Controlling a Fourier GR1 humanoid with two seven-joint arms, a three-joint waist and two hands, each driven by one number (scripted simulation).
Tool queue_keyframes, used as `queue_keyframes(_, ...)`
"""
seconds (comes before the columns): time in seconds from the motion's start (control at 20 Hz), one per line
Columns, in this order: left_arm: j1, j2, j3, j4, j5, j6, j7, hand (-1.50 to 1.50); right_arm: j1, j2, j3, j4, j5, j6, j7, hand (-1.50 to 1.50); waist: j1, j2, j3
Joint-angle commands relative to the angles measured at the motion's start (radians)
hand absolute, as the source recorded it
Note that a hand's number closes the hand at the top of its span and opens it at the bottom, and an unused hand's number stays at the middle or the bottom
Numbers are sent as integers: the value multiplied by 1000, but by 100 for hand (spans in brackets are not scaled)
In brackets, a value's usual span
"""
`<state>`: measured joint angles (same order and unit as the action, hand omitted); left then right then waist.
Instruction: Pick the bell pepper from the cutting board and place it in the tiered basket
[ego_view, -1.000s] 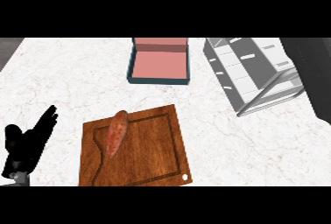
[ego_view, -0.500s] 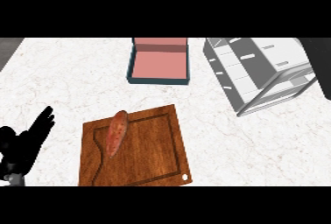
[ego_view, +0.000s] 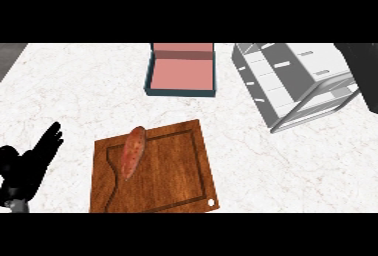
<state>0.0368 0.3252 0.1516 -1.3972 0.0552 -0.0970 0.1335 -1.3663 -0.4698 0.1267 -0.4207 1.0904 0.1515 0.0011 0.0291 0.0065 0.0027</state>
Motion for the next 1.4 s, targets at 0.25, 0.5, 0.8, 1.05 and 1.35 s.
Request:
queue_keyframes(0.25, -14, -36, -5, 31, -13, 15, 6, 0, -35, -7, -126, 74, -73, -30, 29, -150, -4, 2, -3)
queue_keyframes(0.5, 14, 21, 32, -6, 25, -40, 20, 0, -64, -29, -252, 44, -178, -135, 24, -150, 7, 3, -2)
queue_keyframes(0.8, 33, -21, 17, 17, -9, 2, -11, 0, -115, -171, -405, 60, -299, -59, 146, -150, -16, -4, -3)
queue_keyframes(1.05, 23, -6, 32, 33, -6, -4, -3, 0, -65, -293, -562, 83, -461, 72, 103, -150, -42, -8, -2)
queue_keyframes(1.35, 33, -18, 29, 39, -9, -7, -20, 0, 19, -427, -740, 107, -642, 201, 10, -150, -46, -7, -1)
